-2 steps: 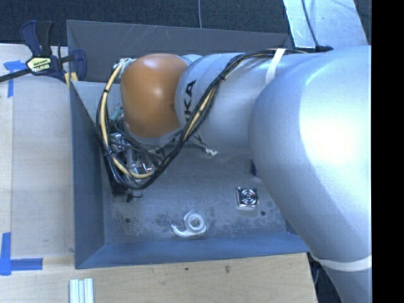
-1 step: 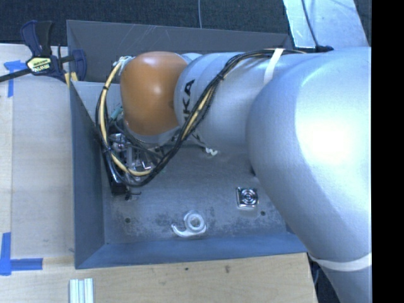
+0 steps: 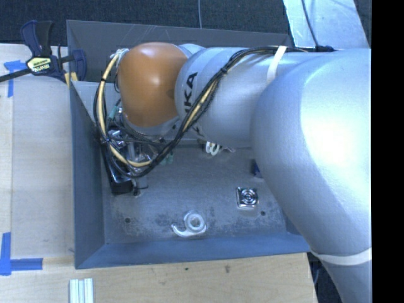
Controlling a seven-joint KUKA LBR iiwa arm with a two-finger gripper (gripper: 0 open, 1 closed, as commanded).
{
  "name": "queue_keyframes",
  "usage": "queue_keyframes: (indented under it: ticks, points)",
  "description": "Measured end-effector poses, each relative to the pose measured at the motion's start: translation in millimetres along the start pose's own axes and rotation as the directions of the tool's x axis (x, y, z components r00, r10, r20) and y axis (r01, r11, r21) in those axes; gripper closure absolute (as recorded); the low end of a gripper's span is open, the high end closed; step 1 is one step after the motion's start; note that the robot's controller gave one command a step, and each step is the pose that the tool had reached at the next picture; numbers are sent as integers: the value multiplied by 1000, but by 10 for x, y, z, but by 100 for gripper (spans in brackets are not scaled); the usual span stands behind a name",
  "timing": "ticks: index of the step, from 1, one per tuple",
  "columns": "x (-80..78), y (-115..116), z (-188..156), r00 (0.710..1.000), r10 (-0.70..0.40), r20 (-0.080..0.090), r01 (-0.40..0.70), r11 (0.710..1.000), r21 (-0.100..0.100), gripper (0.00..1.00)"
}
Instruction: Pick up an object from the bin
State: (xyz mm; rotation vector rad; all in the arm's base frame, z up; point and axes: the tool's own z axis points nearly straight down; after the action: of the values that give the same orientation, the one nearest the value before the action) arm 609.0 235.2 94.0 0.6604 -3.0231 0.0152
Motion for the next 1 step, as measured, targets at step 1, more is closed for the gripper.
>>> queue_keyframes:
  ticks: [1]
  points:
    - [-71,16,186,1000,9,-9,-9,1000,1,0]
